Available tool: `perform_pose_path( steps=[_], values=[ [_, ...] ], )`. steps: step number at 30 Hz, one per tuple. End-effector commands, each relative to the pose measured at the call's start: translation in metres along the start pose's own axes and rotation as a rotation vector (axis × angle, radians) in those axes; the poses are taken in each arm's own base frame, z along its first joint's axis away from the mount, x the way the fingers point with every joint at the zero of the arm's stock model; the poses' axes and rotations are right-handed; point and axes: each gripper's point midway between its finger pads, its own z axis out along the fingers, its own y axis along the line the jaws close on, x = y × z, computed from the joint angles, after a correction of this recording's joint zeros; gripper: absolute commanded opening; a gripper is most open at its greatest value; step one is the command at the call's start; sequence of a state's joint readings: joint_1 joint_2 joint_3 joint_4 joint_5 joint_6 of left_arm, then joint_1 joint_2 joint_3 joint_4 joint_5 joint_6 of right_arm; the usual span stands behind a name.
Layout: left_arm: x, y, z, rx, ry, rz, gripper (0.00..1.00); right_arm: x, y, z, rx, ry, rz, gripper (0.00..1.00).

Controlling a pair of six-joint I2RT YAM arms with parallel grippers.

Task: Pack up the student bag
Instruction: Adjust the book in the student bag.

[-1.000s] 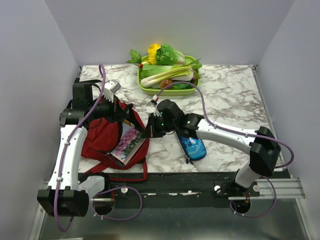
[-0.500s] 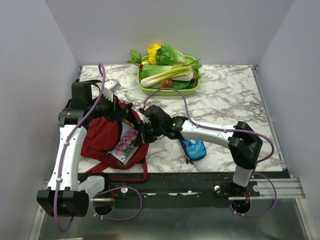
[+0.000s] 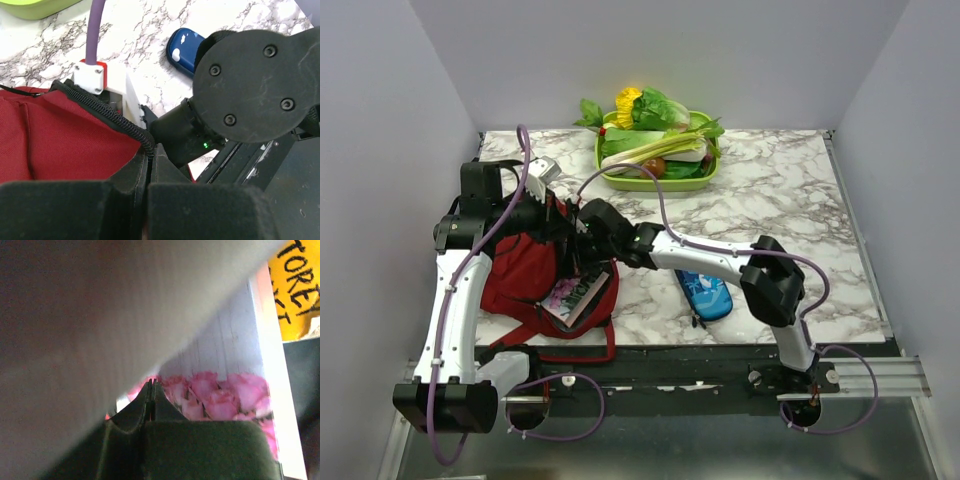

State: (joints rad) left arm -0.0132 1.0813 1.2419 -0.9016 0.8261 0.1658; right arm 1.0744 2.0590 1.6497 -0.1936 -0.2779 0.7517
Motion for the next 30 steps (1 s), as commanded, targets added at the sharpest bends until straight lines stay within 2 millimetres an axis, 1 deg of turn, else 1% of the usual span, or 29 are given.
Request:
perform_pose_path(
  steps=[1,2,3,4,5,6,7,8,9,10,12,13,15,16,19,22,23,24,25,26,27,28,30],
  values=[
    [-0.011,-0.016,-0.008,0.045,-0.034,0.067,0.0,-0.016,0.013,-0.029,-0.005,-0.079,-0.057,0.01],
    [-0.009,-0.016,-0.008,0.044,-0.033,0.069,0.0,-0.011,0.01,-0.033,-0.007,-0.076,-0.056,0.01],
    [-0.004,-0.014,-0.006,0.043,-0.024,0.061,0.0,0.001,0.001,-0.038,0.002,-0.06,-0.049,0.01],
    [-0.003,-0.014,-0.006,0.041,-0.027,0.066,0.0,-0.002,0.011,-0.049,-0.034,-0.085,-0.057,0.01],
    [0.0,-0.014,-0.005,0.042,-0.023,0.061,0.0,0.001,0.011,-0.053,-0.04,-0.084,-0.051,0.01],
    [0.005,-0.013,-0.003,0.045,-0.014,0.05,0.0,0.01,0.007,-0.055,-0.043,-0.064,-0.045,0.01],
    [0.006,-0.012,-0.002,0.045,-0.014,0.051,0.0,0.01,0.012,-0.06,-0.063,-0.07,-0.05,0.01],
    [0.008,-0.011,-0.001,0.046,-0.01,0.046,0.0,0.012,0.011,-0.062,-0.064,-0.066,-0.049,0.01],
    [0.009,-0.01,0.0,0.046,-0.009,0.045,0.0,0.018,0.01,-0.063,-0.069,-0.047,-0.046,0.01],
    [0.009,-0.009,0.001,0.047,-0.007,0.043,0.0,0.026,0.003,-0.062,-0.062,-0.034,-0.042,0.01],
    [0.007,-0.009,0.001,0.043,-0.01,0.054,0.0,0.031,0.001,-0.068,-0.065,-0.035,-0.048,0.01],
    [0.007,-0.008,0.001,0.043,-0.005,0.053,0.0,0.038,-0.006,-0.069,-0.054,-0.024,-0.051,0.01],
    [0.006,-0.009,0.0,0.043,-0.004,0.055,0.0,0.041,-0.006,-0.074,-0.063,-0.021,-0.067,0.01],
    [0.006,-0.009,0.0,0.043,-0.002,0.054,0.0,0.045,-0.008,-0.074,-0.06,-0.014,-0.077,0.01],
    [0.003,-0.009,-0.001,0.042,-0.008,0.056,0.0,0.056,-0.014,-0.071,-0.052,0.019,-0.089,0.01],
    [0.002,-0.01,-0.001,0.044,-0.01,0.051,0.0,0.059,-0.02,-0.064,-0.027,0.028,-0.089,0.01],
    [0.001,-0.01,-0.002,0.044,-0.012,0.052,0.0,0.057,-0.02,-0.061,-0.025,0.028,-0.095,0.01],
    [0.001,-0.01,-0.002,0.044,-0.013,0.048,0.0,0.052,-0.015,-0.058,-0.026,0.019,-0.103,0.01],
    [0.0,-0.01,-0.002,0.043,-0.016,0.047,0.0,0.055,-0.018,-0.051,-0.01,0.034,-0.103,0.01],
    [-0.001,-0.011,-0.002,0.044,-0.017,0.045,0.0,0.055,-0.017,-0.046,-0.01,0.037,-0.104,0.01],
    [-0.002,-0.011,-0.003,0.044,-0.021,0.048,0.0,0.046,-0.01,-0.043,-0.018,0.019,-0.109,0.01],
    [-0.003,-0.012,-0.003,0.046,-0.023,0.046,0.0,0.049,-0.013,-0.034,-0.008,0.03,-0.103,0.01],
    [-0.005,-0.013,-0.004,0.047,-0.028,0.046,0.0,0.04,-0.008,-0.025,-0.008,0.014,-0.091,0.01]
  ],
)
